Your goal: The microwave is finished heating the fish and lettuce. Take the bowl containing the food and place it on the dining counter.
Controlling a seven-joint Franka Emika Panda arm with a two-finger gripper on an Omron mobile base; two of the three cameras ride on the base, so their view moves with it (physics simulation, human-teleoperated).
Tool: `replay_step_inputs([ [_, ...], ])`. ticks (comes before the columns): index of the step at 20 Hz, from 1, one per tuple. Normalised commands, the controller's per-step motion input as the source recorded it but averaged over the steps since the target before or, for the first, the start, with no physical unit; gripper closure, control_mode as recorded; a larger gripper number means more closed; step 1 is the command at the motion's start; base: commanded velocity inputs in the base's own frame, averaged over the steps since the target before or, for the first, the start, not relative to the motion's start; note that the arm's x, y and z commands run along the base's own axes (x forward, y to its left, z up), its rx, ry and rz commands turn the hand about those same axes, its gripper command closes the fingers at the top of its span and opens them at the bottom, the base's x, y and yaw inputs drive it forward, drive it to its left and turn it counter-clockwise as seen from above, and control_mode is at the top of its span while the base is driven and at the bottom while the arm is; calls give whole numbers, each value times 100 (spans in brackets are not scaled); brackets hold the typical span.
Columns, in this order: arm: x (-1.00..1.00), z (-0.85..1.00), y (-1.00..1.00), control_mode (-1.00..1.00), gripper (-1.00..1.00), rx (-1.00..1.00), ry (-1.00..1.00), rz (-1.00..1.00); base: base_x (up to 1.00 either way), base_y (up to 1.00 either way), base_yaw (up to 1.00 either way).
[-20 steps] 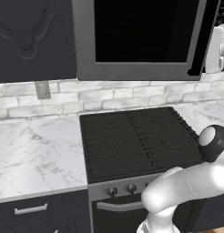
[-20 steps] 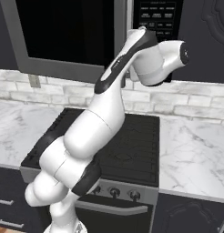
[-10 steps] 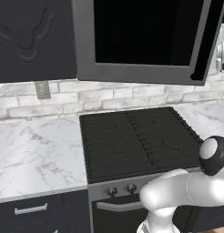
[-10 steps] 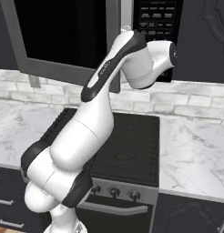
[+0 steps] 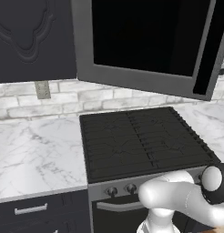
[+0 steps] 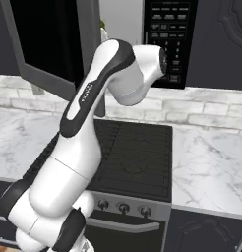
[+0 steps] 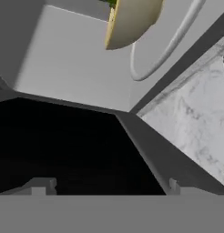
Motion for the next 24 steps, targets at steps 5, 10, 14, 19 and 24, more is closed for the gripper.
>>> replay_step_inputs([
  [5, -64, 0, 100, -100, -100, -2, -18, 9, 0, 0, 0],
  [10, -21, 0, 100, -100, -100, 0, -20, 1, 0, 0, 0],
  [14, -2, 0, 100, -100, -100, 0, -24, 0, 0, 0, 0],
  [19, 0, 0, 100, -100, -100, -2, -17, -7, 0, 0, 0],
  [24, 3, 0, 90, -100, -100, -6, 0, -8, 0, 0, 0],
])
